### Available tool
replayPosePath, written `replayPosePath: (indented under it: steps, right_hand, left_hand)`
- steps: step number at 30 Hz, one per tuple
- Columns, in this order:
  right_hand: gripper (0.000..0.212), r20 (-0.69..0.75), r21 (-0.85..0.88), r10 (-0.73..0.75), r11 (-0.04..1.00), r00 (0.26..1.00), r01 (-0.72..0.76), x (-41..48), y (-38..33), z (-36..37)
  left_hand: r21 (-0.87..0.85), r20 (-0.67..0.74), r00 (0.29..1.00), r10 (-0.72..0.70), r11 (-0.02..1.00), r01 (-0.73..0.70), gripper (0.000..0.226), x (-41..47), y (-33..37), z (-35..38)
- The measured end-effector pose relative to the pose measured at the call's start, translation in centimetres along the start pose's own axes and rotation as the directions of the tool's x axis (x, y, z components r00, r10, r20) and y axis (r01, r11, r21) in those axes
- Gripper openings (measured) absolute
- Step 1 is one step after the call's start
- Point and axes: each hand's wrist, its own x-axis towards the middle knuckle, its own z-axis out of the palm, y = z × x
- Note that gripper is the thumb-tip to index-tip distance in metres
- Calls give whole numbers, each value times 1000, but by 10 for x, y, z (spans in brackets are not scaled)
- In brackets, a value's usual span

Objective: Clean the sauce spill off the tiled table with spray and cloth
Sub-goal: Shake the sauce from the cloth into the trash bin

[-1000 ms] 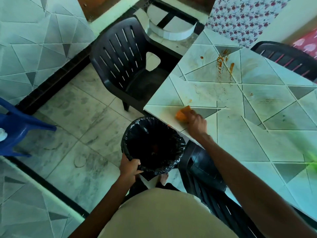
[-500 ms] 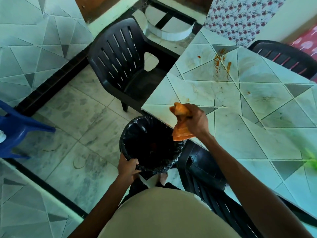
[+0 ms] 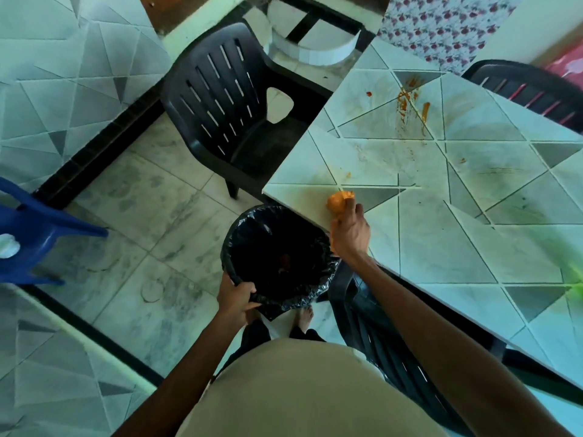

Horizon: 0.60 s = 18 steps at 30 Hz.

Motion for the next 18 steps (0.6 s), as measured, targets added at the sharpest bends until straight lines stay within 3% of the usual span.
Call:
replayPosePath:
  steps: [6,12,18]
  right_hand:
    - [49,36,258,152,953,988,-156,-5,-73,39]
    - [53,130,391,14,918,991,-64,1,-111,48]
    - [57,148,465,1,883,989,-70,2,-104,25]
  left_hand:
    - [29,-3,999,37,999,-37,77,13,16,-12]
    - [18,29,998,47,999,-48,80,25,30,-25]
    - [57,68,996,51,997,-55,83,37,37,-36]
